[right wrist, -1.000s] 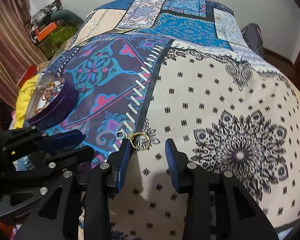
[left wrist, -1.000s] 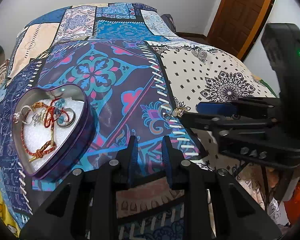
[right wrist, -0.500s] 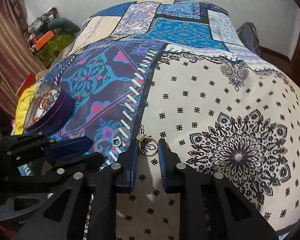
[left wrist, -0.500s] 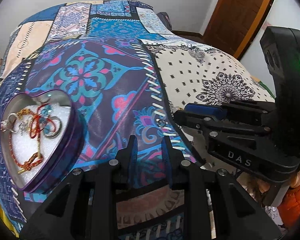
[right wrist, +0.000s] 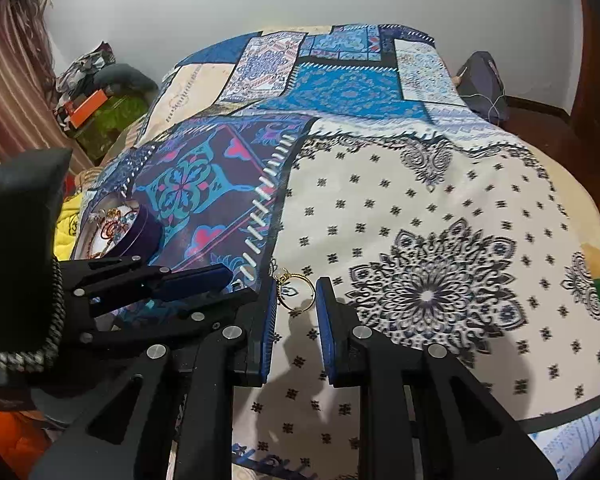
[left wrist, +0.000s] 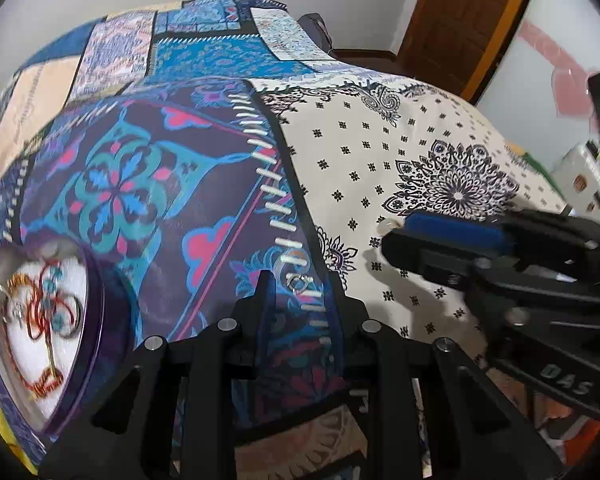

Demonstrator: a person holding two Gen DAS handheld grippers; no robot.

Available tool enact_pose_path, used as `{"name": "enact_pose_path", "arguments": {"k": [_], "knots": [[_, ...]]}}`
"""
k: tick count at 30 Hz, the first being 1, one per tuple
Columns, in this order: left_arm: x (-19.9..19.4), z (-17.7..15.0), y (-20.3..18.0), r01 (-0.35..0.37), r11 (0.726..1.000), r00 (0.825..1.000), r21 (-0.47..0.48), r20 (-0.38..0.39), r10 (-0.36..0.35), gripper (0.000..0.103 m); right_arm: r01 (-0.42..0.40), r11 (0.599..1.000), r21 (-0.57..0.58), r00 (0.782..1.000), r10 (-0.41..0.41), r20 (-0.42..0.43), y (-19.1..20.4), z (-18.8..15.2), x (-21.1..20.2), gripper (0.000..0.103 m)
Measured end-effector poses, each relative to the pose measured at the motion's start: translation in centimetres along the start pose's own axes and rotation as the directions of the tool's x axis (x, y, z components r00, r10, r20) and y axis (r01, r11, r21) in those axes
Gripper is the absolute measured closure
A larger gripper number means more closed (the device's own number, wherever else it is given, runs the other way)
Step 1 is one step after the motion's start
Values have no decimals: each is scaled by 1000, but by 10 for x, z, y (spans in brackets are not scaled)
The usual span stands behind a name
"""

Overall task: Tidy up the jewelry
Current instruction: 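Grasp the gold ring with the right tool, then carry the gold ring into the heart tin and open the right tool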

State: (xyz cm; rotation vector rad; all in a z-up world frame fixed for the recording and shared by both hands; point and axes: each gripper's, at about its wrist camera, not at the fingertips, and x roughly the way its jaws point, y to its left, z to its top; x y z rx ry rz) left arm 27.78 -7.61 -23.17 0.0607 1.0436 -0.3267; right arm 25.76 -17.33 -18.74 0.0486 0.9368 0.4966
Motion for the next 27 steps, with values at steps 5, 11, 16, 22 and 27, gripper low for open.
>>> {"name": "enact_pose_path", "arguments": {"k": [5, 11, 16, 22, 27], "knots": [[2, -1, -10, -52, 997, 998, 59, 20, 51, 86, 6, 1000, 18, 1000, -6, 19, -6, 3, -7, 85], [-1, -2, -10, -60, 997, 998, 54, 25, 59, 94, 12, 1000, 12, 999, -13, 36, -5, 5, -16, 85], [-16, -13, -7, -64, 998, 997, 14, 37, 64, 94, 10, 1000, -5, 999, -10, 49, 4, 9, -22, 85], [-52, -24, 3, -91, 995, 992, -34, 88, 94, 94, 0, 1000, -30, 997, 2, 76, 20, 13, -32, 85], [-85, -27, 17, -122, 990, 982, -70, 140, 130, 94, -13, 998, -56, 994, 19, 109, 39, 19, -42, 85]]}}
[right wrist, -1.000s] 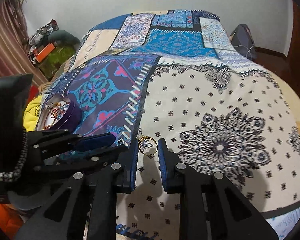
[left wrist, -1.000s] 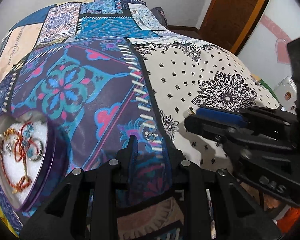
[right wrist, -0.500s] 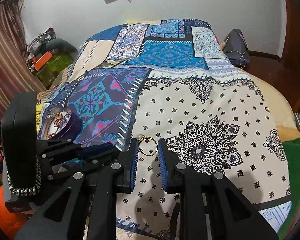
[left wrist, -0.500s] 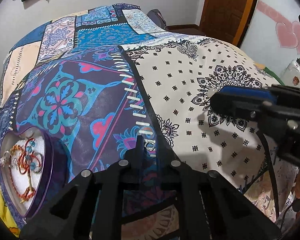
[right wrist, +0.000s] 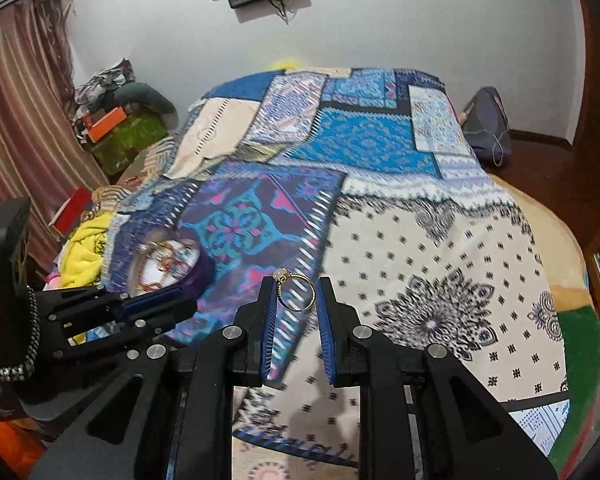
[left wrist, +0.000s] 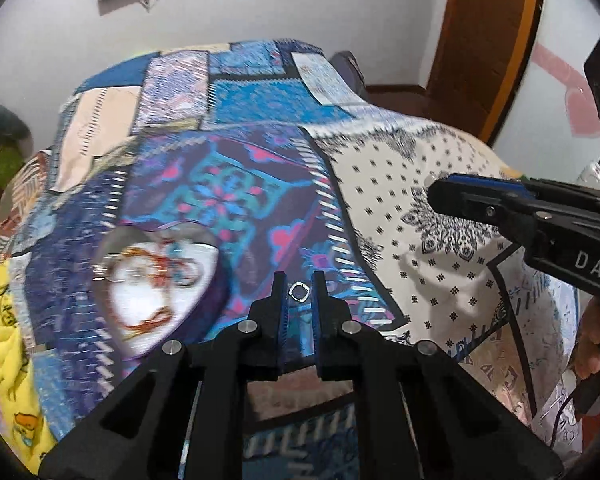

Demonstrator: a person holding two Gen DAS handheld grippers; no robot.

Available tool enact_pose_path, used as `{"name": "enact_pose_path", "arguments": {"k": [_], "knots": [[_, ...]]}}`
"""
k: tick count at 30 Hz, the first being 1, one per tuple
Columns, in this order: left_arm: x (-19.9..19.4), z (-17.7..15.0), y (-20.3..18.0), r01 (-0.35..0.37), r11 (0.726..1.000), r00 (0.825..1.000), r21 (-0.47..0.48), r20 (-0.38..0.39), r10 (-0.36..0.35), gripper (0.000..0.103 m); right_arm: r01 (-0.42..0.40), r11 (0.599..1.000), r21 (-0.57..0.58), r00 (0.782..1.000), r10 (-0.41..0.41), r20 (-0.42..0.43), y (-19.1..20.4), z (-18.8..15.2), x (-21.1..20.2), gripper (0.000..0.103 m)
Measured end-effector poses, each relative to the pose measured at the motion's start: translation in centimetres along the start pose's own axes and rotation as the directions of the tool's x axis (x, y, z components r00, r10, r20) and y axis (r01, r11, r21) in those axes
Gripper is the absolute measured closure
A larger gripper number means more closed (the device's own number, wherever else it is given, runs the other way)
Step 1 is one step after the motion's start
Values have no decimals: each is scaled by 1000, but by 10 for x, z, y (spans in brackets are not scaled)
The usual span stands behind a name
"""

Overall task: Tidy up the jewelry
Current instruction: 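Carry the gold ring into the heart tin and open the right tool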

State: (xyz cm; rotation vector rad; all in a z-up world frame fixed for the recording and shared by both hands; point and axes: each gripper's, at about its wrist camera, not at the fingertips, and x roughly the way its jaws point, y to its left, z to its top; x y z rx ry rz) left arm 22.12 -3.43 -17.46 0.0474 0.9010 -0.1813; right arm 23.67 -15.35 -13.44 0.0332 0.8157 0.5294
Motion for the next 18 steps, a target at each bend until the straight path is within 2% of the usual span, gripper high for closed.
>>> {"name": "enact_pose_path", "arguments": {"k": [10, 18], "knots": [[-57, 1, 36, -50, 997, 992, -59, 110, 56, 94, -43, 998, -54, 997, 46, 60, 44, 17, -14, 85], [-87, 0, 68, -87, 990, 978, -114, 180, 107, 94, -83, 991, -102, 993, 91, 74, 77, 29, -7, 85]]}}
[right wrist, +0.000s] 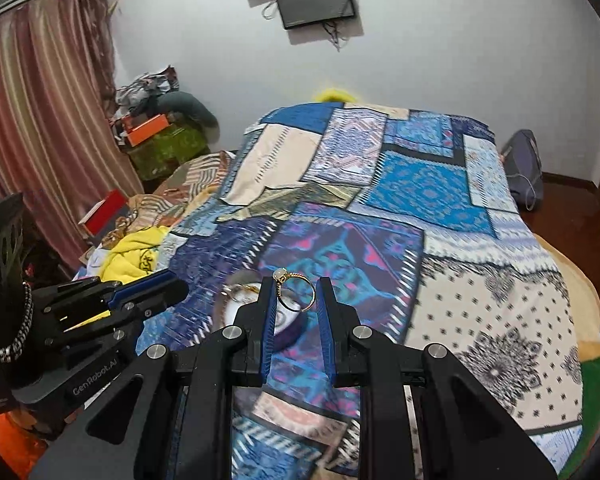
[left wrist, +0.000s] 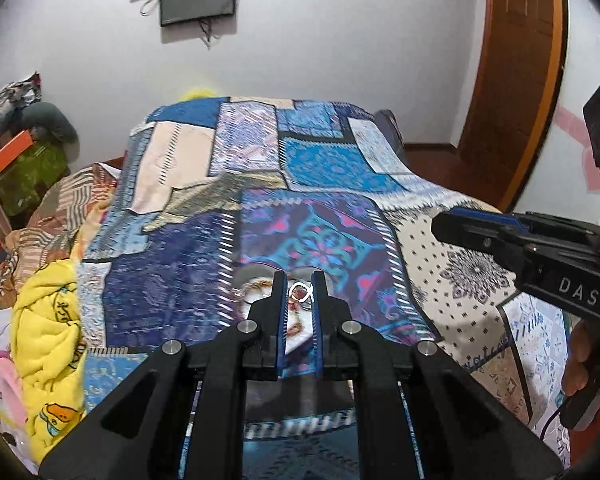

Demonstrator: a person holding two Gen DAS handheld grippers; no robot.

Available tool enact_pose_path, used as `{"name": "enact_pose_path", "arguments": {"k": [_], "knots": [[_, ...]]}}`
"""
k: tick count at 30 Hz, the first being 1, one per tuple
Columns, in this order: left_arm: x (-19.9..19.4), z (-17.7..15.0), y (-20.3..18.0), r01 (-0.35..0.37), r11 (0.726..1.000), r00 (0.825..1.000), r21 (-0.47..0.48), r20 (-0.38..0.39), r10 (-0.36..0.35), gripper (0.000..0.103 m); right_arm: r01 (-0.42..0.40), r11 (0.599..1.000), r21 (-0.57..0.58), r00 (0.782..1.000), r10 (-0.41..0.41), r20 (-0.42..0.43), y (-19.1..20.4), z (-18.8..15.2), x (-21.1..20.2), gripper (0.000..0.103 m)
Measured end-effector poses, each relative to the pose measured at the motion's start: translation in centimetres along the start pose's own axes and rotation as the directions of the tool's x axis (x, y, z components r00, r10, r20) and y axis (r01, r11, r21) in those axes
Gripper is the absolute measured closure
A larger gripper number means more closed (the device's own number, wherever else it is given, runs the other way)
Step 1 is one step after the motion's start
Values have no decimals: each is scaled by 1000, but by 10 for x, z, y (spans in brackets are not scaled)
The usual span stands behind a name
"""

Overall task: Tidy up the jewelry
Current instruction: 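Carry the gold ring into the heart tin and open the right tool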

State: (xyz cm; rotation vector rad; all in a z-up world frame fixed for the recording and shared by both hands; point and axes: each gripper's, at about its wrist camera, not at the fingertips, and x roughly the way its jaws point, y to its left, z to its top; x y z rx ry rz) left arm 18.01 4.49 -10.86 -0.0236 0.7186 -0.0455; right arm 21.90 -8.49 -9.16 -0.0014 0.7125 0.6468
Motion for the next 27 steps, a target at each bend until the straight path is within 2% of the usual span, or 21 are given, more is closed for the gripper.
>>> {"name": "enact_pose_path", "arguments": {"k": [5, 10, 18, 27], "knots": [[1, 4, 25, -14, 999, 1000, -45, 16, 15, 94, -24, 1000, -19, 1000, 24, -7, 12, 3, 13, 85], [12, 2, 40, -6, 997, 1000, -74, 9, 7, 94, -44, 999, -17, 998, 43, -53, 14, -1, 38, 85], [43, -14, 46, 55, 993, 997, -109, -52, -61, 94, -61, 997, -45, 987, 53, -154, 19, -18, 72, 85], [67, -21, 54, 129, 977, 986, -173, -87, -145, 94, -86, 994, -71, 976, 69, -209, 23, -29, 90, 85]]}}
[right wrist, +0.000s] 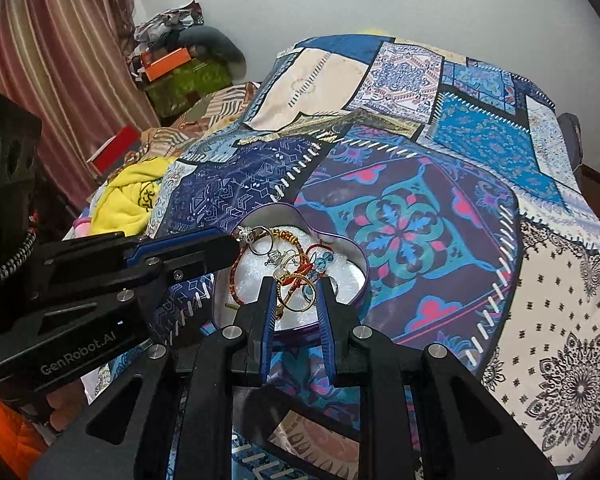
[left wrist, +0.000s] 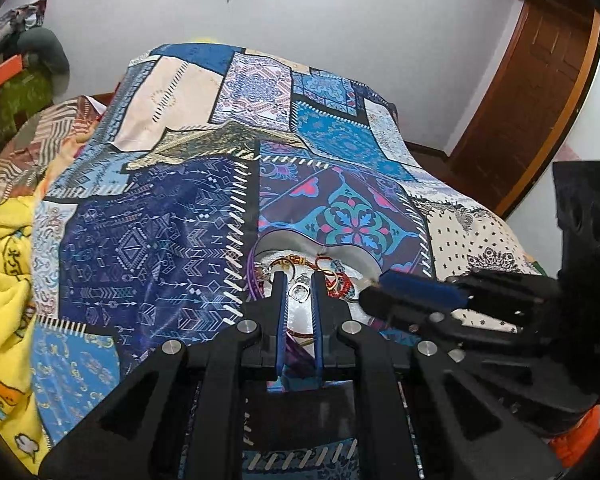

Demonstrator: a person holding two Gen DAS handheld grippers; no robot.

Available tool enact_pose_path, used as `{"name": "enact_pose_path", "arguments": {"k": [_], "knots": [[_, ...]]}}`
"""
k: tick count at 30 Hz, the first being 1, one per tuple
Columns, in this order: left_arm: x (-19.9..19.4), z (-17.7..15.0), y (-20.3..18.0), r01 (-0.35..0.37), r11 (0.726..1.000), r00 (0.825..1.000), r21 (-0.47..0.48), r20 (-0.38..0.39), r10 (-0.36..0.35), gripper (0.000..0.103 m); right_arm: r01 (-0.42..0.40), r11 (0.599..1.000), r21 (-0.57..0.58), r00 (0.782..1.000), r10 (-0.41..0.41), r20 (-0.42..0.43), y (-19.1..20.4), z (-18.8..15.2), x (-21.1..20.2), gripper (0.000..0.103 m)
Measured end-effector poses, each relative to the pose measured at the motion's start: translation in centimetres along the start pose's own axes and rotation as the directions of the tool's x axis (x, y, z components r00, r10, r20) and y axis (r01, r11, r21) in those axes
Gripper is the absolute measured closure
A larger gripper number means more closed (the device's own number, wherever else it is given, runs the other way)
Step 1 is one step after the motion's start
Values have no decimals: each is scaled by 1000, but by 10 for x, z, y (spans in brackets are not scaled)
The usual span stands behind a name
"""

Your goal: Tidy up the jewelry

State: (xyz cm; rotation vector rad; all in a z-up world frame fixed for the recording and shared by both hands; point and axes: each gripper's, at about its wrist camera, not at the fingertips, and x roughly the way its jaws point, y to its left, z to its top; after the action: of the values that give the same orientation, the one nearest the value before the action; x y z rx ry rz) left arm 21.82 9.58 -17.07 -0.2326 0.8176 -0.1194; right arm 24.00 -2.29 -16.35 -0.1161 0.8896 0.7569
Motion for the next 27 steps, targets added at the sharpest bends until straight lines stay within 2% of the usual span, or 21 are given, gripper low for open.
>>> {"name": "enact_pose_path", "arguments": {"k": [11, 17, 19, 21, 27], "knots": [[9, 4, 0, -3, 1000, 1000, 26, -9, 3, 94, -9, 999, -36, 999, 8, -34, 5, -1, 12, 84], [9, 4, 0, -17, 1000, 1000, 23, -12, 17, 93, -11, 1000, -19, 999, 10, -39, 3, 0, 12, 84], [6, 4, 1, -18, 1000, 1000, 15, -8, 18, 93, -7, 1000, -18, 999, 6, -49, 3, 1, 11, 81], [0, 5, 1, -27, 1000, 1000, 14, 2, 27, 93, -5, 1000, -7, 999, 4, -48, 4, 1, 7, 70], [-27, 5, -1, -78, 997, 996, 18, 51, 77, 86, 25, 1000, -1, 1000, -25, 11, 9, 5, -22, 68]]}}
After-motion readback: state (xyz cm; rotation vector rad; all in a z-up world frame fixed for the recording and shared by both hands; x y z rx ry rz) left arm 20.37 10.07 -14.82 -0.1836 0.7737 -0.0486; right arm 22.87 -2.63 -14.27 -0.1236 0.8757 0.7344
